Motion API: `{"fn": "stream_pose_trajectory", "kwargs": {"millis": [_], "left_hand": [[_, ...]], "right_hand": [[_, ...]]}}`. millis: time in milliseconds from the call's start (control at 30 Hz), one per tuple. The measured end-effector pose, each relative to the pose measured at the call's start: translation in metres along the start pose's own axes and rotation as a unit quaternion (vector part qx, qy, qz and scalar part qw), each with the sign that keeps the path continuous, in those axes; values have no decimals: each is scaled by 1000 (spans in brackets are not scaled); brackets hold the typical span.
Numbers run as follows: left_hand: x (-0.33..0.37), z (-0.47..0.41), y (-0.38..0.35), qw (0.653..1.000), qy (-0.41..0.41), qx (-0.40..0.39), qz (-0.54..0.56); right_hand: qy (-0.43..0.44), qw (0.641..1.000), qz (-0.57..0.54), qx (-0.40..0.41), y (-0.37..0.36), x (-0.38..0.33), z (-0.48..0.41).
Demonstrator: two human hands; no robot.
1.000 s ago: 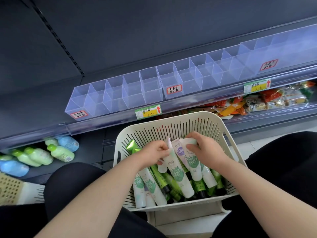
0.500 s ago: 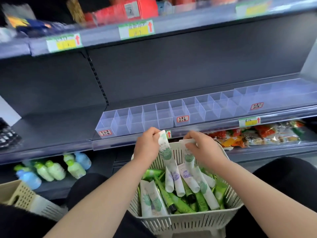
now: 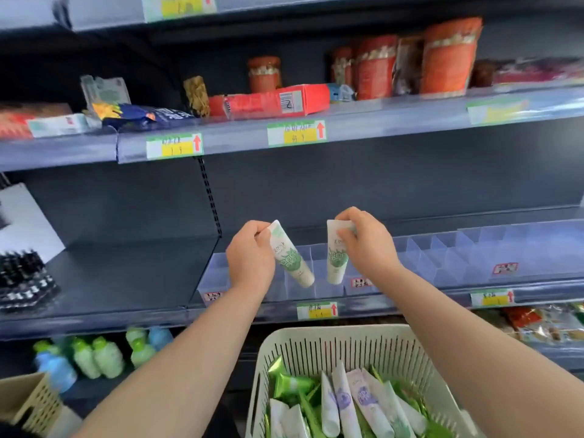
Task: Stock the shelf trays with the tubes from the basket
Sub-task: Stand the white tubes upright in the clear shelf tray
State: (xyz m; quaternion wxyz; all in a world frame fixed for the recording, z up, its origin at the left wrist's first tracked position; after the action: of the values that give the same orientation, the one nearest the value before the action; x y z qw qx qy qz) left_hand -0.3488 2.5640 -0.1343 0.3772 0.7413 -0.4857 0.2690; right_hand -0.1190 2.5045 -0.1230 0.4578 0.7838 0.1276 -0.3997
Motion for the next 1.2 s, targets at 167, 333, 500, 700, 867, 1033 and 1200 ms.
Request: {"fn": "stream_pose_trajectory", "kwargs": {"millis": [167, 333, 500, 700, 867, 1033, 1200], "left_hand": [[-13, -45, -7, 1000, -6, -2, -9], [-25, -69, -26, 999, -11, -14, -42], [-35, -85, -57, 996, -10, -58, -70], [-37, -93, -103, 975, -33, -159, -151], [-42, -87, -127, 955, -43, -226, -187], [-47, -82, -133, 950, -46, -239, -197], [-43, -80, -133, 951, -62, -233, -193]], "right_hand": [[18, 999, 5, 33, -17, -15, -50], [19, 996, 83, -6, -56, -2, -87], [29, 978, 191, -73, -90, 21, -98], [95, 946, 304, -64, -92, 17, -99], [139, 925, 350, -43, -92, 13, -96], [148, 927, 344, -25, -90, 16, -95], [148, 927, 345, -16, -89, 16, -91]]}}
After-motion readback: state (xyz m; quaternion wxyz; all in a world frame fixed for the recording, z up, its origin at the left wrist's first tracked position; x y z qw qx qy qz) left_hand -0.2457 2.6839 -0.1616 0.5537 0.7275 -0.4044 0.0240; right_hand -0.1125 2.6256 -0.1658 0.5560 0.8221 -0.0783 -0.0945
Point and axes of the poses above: each hand's wrist, its own z-axis away from the middle knuckle, its own y-axis out of the back of the hand, x = y × z, the point moved 10 cm from there along -z, towards the middle knuckle, and after that the axes turned 14 degrees about -y, right-handed, at the moved point
